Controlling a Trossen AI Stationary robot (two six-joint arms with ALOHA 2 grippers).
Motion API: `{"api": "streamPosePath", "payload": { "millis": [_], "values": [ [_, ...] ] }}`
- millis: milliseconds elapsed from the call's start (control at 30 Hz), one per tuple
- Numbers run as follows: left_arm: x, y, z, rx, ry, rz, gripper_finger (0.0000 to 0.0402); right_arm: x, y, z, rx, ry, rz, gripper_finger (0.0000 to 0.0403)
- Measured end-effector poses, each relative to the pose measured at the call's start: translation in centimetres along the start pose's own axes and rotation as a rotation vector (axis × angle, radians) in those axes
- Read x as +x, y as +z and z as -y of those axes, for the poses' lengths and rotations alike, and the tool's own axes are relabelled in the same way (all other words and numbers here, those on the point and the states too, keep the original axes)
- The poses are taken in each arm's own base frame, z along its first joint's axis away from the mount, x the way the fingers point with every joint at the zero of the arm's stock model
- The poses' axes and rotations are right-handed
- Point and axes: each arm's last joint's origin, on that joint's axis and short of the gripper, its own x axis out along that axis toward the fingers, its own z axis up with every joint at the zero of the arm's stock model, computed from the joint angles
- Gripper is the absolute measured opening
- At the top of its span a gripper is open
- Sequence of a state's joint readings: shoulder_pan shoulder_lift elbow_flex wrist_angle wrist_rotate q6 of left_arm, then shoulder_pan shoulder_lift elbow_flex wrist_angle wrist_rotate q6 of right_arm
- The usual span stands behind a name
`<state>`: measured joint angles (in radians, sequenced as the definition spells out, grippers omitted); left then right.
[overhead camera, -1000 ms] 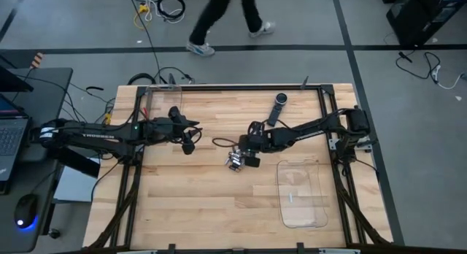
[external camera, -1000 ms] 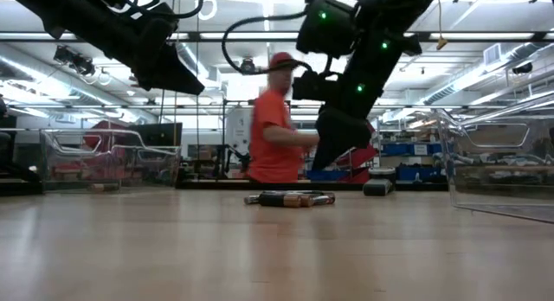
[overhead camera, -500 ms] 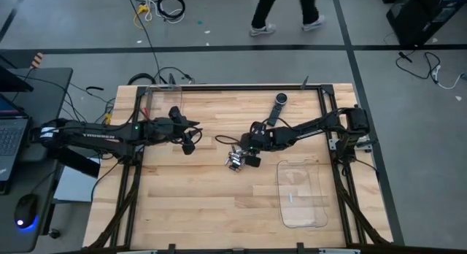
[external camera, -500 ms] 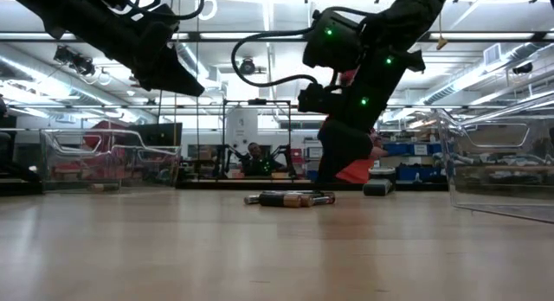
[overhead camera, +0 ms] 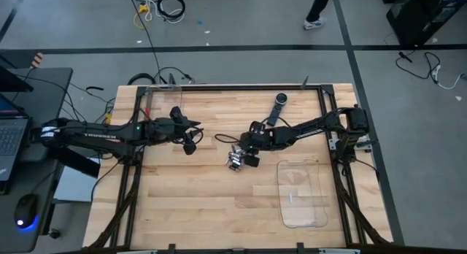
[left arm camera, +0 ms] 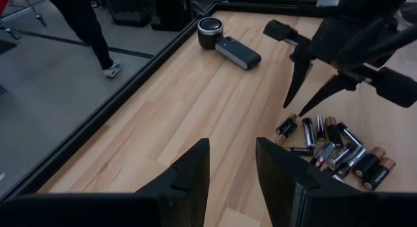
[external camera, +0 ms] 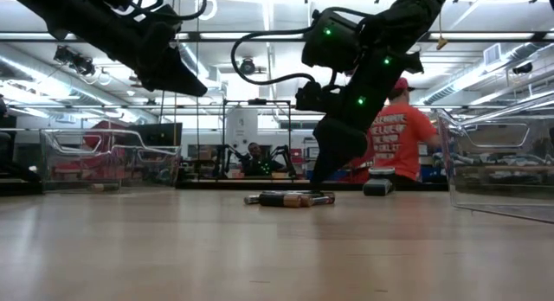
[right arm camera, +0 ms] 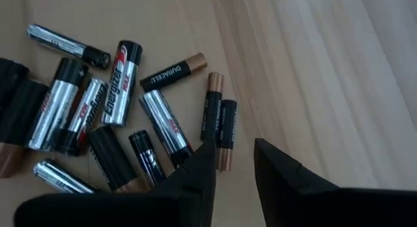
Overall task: Sort batteries
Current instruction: Put the black battery into the top transparent bin
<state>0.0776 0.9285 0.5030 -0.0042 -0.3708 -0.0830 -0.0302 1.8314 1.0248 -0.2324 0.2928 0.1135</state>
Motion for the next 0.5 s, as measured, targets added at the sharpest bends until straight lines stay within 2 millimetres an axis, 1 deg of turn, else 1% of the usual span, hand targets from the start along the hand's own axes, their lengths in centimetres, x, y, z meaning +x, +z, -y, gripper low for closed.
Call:
{"api": "streamPosePath", "payload": {
  "millis": [200, 500],
  "values": [
    [0.0, 0.0, 0.0, -0.002, 0.0, 0.005, 0.0124, 0.2, 0.0, 0.2, 0.022, 0.003, -0.004, 0.0094],
    [0.0, 0.1, 0.0, -0.002, 0.0, 0.005, 0.0124, 1.7, -0.7, -0.1, 0.046, -0.003, -0.043, 0.0099]
  ]
}}
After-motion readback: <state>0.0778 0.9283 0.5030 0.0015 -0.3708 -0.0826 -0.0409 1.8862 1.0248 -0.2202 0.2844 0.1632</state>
